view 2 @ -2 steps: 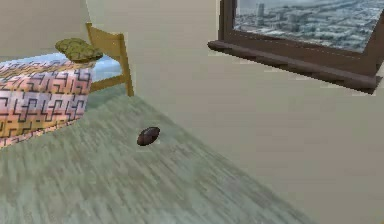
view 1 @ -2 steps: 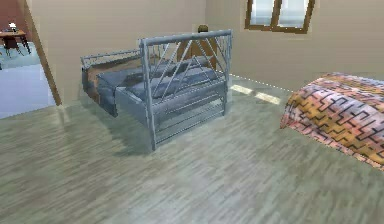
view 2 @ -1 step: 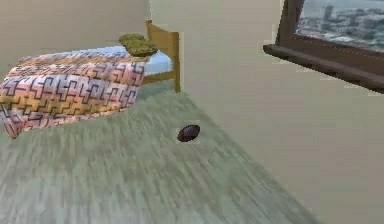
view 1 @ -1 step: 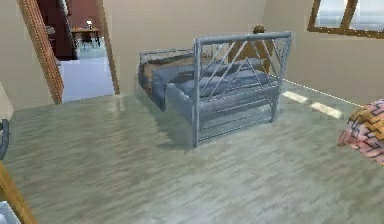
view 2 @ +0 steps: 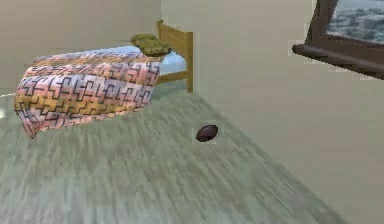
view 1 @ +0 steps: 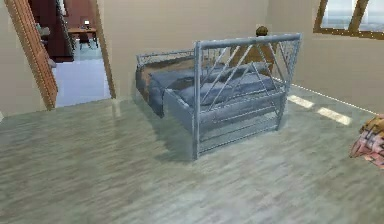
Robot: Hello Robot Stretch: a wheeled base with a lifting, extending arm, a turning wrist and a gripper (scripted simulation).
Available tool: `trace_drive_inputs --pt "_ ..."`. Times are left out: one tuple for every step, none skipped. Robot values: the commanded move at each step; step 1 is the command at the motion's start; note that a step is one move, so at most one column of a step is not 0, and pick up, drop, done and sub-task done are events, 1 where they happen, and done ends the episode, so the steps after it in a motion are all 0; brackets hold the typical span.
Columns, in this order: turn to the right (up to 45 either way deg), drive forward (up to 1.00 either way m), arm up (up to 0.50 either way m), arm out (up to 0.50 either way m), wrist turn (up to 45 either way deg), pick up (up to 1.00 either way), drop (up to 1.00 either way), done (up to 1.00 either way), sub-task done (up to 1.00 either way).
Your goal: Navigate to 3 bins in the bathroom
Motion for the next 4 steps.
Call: trace_drive_inputs --pt "-27.0 0.00 0.00 0.00 0.0 0.00 0.00 0.00 0.00" --pt "0.0 1.00 0.00 0.00 0.0 0.00 0.00 0.00 0.00" --pt "0.0 1.00 0.00 0.00 0.0 0.00 0.00 0.00 0.00" --pt "0.0 1.00 0.00 0.00 0.0 0.00 0.00 0.00 0.00"
